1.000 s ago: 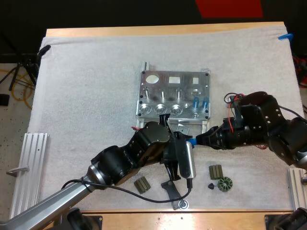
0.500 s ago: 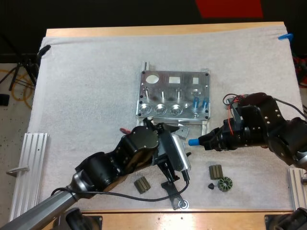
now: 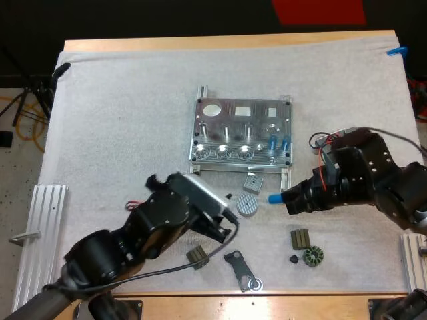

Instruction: Load cells from right to left

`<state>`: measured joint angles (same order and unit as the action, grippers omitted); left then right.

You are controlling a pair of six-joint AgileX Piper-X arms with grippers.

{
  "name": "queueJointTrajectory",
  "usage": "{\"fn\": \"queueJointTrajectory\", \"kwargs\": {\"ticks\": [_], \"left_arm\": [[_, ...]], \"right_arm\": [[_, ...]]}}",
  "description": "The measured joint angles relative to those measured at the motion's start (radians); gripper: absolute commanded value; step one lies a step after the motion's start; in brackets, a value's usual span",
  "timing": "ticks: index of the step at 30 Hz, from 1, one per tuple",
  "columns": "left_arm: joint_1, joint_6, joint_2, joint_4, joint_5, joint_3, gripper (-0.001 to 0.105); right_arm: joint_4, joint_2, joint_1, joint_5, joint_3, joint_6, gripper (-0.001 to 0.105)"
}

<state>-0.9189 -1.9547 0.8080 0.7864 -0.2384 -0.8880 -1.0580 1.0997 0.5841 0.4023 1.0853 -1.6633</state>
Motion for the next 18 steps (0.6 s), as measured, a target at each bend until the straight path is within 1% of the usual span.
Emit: {"fn": "queueJointTrajectory", "kwargs": {"ticks": [2,6,9,13,15,16,18], "left_arm": [[0.0,-0.036,-0.022,0.043,-0.02,0.0,0.066],[0.0,-0.072,-0.052,0.14,-0.058,0.0,0.066],[0.0,-0.1,-0.064,0.208,-0.071,0.0,0.066],[0.0,-0.148,-0.08,0.281,-0.091,0.0,0.066],[0.0,-0.164,-0.092,0.318,-0.102,0.0,0.066],[0.0,-0.168,-0.095,0.328,-0.103,0.0,0.066],[0.0,-0.204,-0.104,0.367,-0.108,0.0,0.066]], "right_arm": [[-0.024,0.0,0.0,-0.04,0.022,-0.036,0.006],[-0.072,0.005,0.0,-0.104,0.068,-0.077,0.006],[-0.132,0.033,0.0,-0.115,0.114,-0.102,0.006],[-0.165,0.072,0.01,-0.15,0.163,-0.13,0.006],[-0.204,0.099,0.032,-0.212,0.204,-0.179,0.006],[-0.215,0.107,0.039,-0.223,0.215,-0.191,0.006],[-0.249,0.135,0.072,-0.307,0.25,-0.232,0.006]]}}
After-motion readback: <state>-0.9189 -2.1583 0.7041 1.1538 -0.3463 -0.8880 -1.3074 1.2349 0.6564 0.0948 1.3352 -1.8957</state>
